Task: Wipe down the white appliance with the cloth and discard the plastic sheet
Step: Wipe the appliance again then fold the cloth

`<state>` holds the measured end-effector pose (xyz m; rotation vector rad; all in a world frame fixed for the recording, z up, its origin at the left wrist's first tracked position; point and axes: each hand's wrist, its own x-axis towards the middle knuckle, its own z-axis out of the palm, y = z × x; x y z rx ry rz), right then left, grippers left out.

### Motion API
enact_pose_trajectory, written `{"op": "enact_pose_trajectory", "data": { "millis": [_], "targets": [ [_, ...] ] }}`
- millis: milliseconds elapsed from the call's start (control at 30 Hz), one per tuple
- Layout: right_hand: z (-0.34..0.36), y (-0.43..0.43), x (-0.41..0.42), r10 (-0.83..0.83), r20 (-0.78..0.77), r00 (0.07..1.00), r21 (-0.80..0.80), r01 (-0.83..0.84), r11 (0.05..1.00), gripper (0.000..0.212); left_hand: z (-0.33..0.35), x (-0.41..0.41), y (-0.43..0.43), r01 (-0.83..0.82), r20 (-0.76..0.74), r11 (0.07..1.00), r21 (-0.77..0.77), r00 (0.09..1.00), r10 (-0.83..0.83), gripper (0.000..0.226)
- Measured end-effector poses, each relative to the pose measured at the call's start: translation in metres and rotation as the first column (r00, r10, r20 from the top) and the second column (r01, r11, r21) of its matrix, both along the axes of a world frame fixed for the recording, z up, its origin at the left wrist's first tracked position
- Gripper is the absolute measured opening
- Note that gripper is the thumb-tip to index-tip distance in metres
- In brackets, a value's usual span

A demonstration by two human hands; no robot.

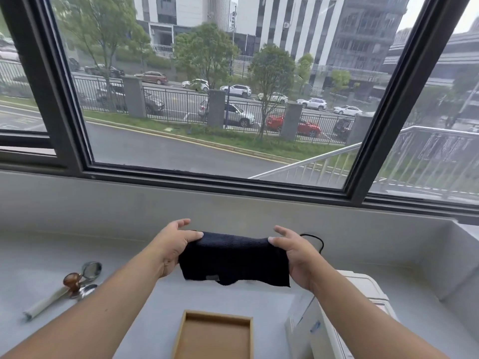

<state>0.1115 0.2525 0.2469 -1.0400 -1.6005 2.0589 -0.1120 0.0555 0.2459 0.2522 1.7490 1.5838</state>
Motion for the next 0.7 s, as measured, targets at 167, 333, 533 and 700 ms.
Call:
{"op": "enact_pose_trajectory", "data": {
  "millis": [167,333,533,700],
  "targets": [
    [0.002,-0.017,-0.011,0.052,0.138,0.989,0.123,-0.069,0.99,0.045,0.006,-0.014,-0.016,0.134,-0.043,0.991,0.02,0.99,-0.133,0.051],
    [0.009,-0.03,-0.015,0.213,0.209,0.954,0.228,-0.259,0.939,0.062,0.015,-0.021,-0.017,0.221,-0.234,0.974,0.042,0.95,-0.206,0.049],
    [0.015,-0.036,-0.008,0.23,0.067,0.971,0.047,-0.233,0.971,0.075,0.035,-0.035,-0.024,0.22,-0.026,0.947,0.236,0.975,-0.22,0.05],
    [0.023,-0.043,-0.007,0.163,-0.057,0.985,-0.023,-0.165,0.986,0.072,0.041,-0.037,-0.029,0.288,0.011,0.919,0.268,0.953,-0.301,0.055]
  ]
}}
